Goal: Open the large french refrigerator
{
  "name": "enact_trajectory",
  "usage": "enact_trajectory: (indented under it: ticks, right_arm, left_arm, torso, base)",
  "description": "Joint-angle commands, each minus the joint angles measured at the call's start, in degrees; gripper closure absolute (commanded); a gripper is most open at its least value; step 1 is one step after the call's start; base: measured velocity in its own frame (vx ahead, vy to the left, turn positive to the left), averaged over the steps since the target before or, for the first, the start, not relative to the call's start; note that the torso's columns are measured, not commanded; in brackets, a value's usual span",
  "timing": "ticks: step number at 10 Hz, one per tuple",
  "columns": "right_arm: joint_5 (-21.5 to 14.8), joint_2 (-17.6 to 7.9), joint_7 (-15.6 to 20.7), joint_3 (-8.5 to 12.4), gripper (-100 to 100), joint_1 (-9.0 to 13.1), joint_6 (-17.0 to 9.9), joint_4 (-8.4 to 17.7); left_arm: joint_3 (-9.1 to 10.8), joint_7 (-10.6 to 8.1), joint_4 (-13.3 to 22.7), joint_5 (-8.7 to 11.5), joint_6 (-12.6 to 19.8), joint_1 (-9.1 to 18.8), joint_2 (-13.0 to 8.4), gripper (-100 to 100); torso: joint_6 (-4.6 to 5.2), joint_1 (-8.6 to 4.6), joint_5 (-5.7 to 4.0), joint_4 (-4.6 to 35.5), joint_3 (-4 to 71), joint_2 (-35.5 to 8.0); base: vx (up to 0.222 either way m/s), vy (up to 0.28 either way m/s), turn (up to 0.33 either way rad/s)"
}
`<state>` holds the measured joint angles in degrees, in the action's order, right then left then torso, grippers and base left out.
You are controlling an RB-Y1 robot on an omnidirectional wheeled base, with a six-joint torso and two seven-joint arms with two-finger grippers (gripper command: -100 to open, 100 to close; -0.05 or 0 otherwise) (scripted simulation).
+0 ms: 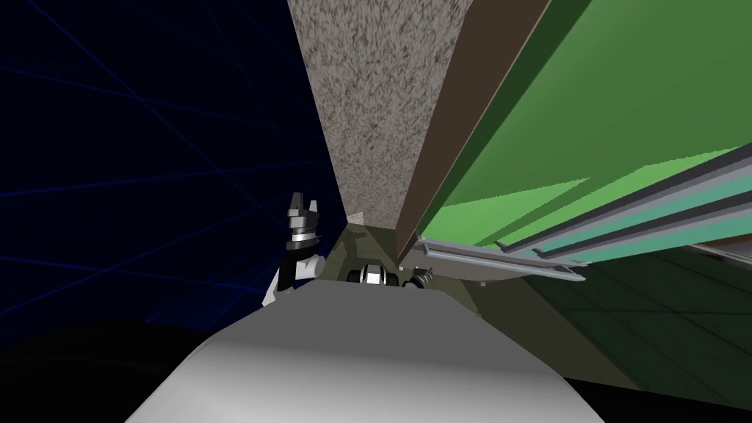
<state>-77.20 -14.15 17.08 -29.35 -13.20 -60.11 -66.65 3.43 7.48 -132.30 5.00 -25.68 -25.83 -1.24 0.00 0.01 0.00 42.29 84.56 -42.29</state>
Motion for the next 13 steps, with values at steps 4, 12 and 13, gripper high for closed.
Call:
enact_trajectory:
  ticks: [4, 12, 13]
  right_arm:
    - [-6.68, -1.82, -0.06, -1.82, -100, 1.31, -7.46, 7.19]
    - [-13.43, -3.71, -0.28, -3.49, -100, 2.18, -14.55, 14.52]
    - [-13.78, -5.11, 0.05, -3.92, -100, 1.8, -13.73, 13.1]
  left_arm:
    - [0.0, 0.0, 0.0, 0.0, 0.0, 0.0, 0.0, 0]
    - [0.0, 0.0, 0.0, 0.0, 0.0, 0.0, 0.0, 0]
    - [0.0, 0.0, 0.0, 0.0, 0.0, 0.0, 0.0, 0]
  torso:
    - [0.0, 0.0, 0.0, -0.01, 0.03, 0.05]
    - [-0.03, -0.01, 0.03, -0.01, 0.08, 0.14]
    - [-0.11, -0.08, 0.0, 0.02, 0.04, 0.08]
  base:
    - [0.081, 0.026, 0.038]
    - [0.061, 0.013, 0.016]
    - [0.071, -0.031, -0.23]
